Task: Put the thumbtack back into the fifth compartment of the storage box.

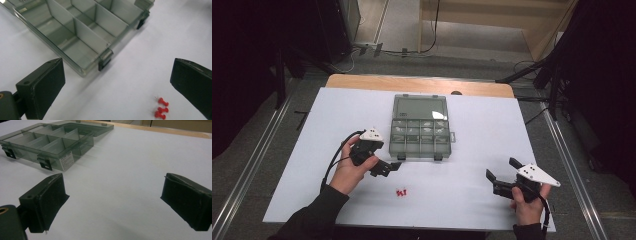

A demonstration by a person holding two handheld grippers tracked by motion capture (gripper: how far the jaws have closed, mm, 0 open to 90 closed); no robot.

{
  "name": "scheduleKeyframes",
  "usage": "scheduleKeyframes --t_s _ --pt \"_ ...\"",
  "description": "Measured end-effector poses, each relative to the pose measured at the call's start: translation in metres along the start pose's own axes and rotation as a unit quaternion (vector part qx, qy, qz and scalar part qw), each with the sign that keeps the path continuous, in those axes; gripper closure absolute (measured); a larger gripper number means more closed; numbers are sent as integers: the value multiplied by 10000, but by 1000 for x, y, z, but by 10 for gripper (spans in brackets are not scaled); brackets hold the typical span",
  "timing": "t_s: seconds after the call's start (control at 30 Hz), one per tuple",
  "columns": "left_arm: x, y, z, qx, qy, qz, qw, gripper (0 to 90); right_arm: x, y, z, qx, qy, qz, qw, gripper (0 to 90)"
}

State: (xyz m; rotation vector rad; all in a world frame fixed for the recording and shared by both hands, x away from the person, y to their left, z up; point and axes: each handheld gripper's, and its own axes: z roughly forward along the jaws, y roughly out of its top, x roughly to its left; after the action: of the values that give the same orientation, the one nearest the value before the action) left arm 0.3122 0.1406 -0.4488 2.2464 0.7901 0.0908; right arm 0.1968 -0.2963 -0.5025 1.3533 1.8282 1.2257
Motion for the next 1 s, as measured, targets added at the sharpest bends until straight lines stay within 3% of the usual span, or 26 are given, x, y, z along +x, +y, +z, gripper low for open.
scheduleKeyframes --t_s 0.3,0.43,0.5,0.63,0.77,0.83,1.0 --pt "-21 -19 10 360 103 123 9992 0 4 -5 -1 45 -14 -9 10000 73" --pt "-28 -25 10 414 4 60 9991 0 5 -7 -2 62 -64 21 10000 91" --pt "-33 -28 10 497 117 84 9987 9 6 -8 -3 67 -71 27 9999 91" --pt "-39 -34 9 448 221 -36 9987 141 7 -9 -3 120 -74 -5 9999 92" --pt "-44 -39 9 446 347 -53 9984 200 6 -10 -3 119 -71 -4 9999 96" --pt "-46 -42 8 445 393 -52 9982 281 6 -10 -2 139 -61 -7 9999 98" --pt "-46 -47 10 455 427 -127 9980 340 6 -11 -1 148 -79 -66 9998 106"
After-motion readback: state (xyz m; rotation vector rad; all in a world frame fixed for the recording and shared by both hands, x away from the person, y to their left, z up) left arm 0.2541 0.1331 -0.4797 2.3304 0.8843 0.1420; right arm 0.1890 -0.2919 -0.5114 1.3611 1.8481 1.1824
